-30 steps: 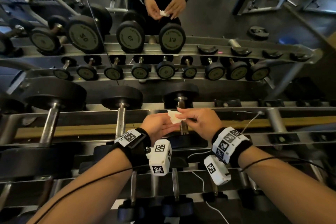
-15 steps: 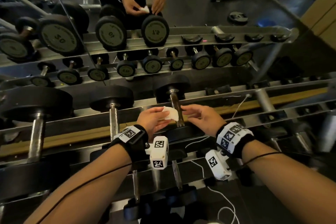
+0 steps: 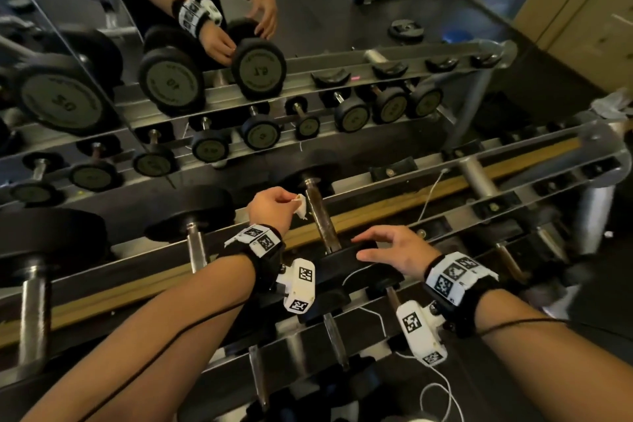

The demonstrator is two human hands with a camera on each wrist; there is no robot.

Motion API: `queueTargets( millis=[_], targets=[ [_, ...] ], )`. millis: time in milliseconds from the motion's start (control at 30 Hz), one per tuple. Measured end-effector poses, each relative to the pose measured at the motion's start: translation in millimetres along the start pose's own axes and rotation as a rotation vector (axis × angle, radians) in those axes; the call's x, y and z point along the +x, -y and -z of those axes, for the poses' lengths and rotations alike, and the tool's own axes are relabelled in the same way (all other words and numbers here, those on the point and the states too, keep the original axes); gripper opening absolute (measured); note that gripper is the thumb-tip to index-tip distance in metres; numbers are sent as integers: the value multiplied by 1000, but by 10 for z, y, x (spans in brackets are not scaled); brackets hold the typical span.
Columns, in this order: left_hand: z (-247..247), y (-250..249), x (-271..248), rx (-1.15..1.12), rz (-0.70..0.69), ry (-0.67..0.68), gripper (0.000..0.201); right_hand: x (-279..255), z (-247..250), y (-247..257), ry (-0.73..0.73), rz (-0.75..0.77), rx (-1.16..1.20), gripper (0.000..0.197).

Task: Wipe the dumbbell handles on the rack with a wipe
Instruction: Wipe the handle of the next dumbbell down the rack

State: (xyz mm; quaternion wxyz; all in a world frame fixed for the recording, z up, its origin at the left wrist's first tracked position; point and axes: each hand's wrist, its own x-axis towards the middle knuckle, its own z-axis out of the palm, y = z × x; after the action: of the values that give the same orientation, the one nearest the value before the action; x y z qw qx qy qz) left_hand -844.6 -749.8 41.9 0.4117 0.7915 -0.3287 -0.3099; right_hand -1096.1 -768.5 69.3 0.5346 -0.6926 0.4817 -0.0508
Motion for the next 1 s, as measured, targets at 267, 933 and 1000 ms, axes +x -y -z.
queueTargets(
  millis=[267, 933, 1000],
  targets=[
    [-62, 9, 61, -101, 27, 38, 9, -54, -120, -118, -69, 30, 79, 33],
    [-64, 217, -242, 210, -81, 548, 24, -27, -65, -46, -12, 31, 134, 41],
    [-11, 181, -156, 287, -31, 498, 20, -32, -71, -55, -16, 35, 134, 40]
  ],
)
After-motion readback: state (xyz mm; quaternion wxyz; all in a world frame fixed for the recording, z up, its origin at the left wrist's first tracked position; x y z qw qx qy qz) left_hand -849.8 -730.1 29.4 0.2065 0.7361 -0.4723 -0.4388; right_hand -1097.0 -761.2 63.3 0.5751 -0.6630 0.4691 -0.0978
